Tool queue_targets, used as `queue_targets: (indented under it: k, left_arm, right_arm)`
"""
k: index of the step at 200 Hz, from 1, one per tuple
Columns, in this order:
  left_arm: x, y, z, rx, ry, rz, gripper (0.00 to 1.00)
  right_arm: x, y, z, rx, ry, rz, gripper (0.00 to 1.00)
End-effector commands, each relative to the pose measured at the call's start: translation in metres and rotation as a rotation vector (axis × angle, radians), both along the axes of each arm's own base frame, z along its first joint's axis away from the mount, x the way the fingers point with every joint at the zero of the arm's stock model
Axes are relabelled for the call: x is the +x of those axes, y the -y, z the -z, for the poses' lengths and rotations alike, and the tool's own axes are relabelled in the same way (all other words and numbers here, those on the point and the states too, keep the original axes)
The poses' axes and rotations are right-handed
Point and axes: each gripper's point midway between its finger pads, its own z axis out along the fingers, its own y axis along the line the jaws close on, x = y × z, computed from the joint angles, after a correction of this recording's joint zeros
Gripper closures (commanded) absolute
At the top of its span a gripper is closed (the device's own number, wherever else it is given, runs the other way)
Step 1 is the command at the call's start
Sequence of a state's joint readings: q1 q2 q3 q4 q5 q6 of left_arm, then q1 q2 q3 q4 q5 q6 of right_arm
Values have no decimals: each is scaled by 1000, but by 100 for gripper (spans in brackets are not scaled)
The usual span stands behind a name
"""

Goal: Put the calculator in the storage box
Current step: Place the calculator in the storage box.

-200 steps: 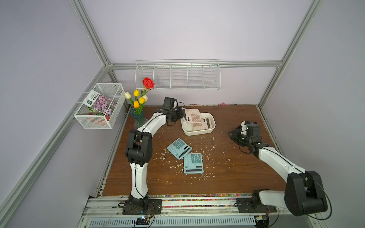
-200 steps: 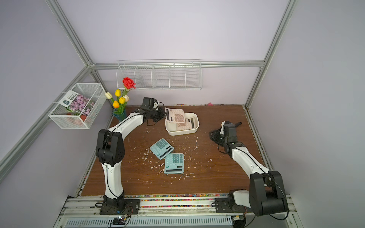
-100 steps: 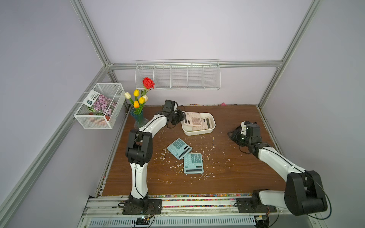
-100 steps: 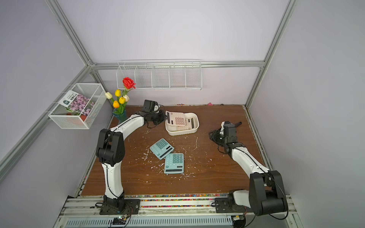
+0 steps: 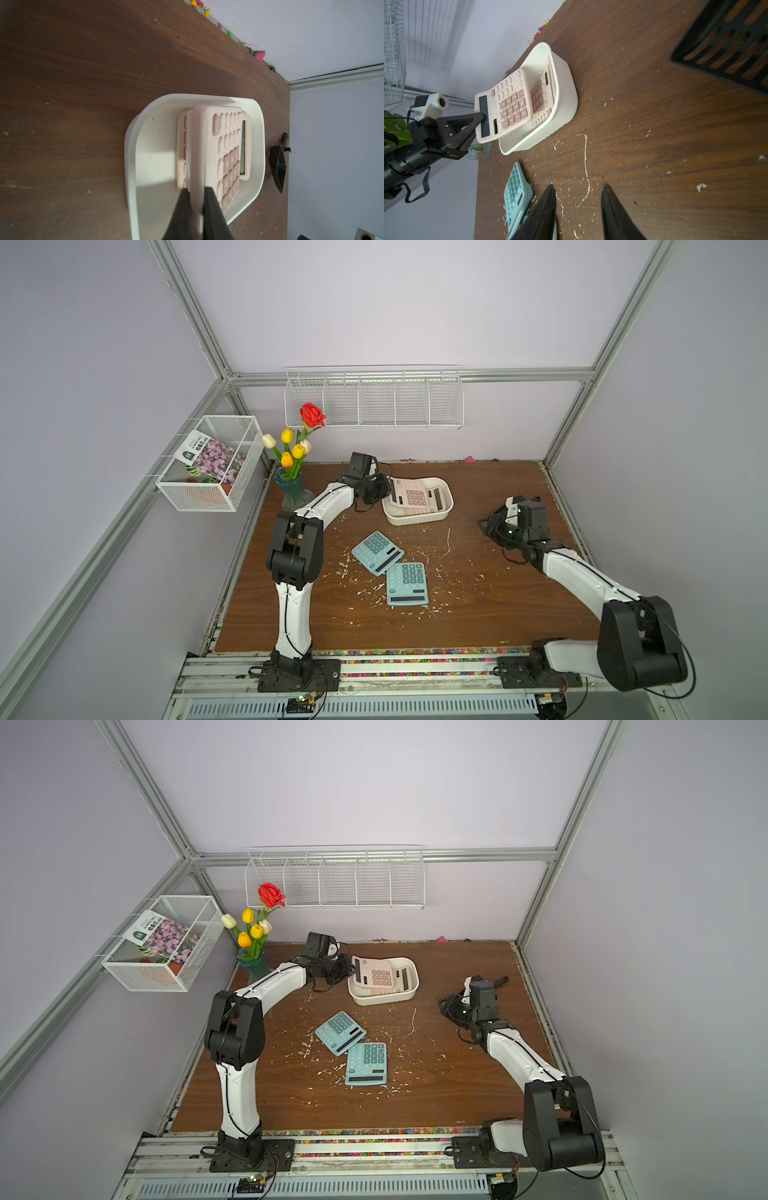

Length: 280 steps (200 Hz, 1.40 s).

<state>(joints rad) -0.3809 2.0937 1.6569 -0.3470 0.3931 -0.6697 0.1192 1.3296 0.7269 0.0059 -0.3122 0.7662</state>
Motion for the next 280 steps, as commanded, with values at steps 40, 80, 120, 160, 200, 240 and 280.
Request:
queue_targets:
  k: [40, 80, 120, 160, 200, 240, 280]
  left_arm:
    - [-6, 0, 19, 6, -22, -1, 100]
    - [-7, -3, 23, 12, -27, -13, 100]
    - [-8, -5, 25, 19, -26, -23, 100]
    - [-10, -7, 30, 23, -30, -32, 100]
    - [-10, -7, 29, 22, -27, -31, 100]
    - [-11, -7, 30, 30, -29, -24, 98]
    - [-10, -8, 30, 35, -27, -28, 89]
  right_arm:
    - [2, -4, 1, -2, 0, -22, 61]
    - [2, -4, 1, -3, 0, -21, 60]
    - [0, -4, 2, -8, -2, -23, 60]
    - [-2, -3, 3, -10, -1, -23, 60]
    - [-2, -3, 4, -9, -6, -25, 60]
    - [-3, -3, 4, -12, -7, -25, 60]
    - [-3, -3, 5, -13, -8, -24, 59]
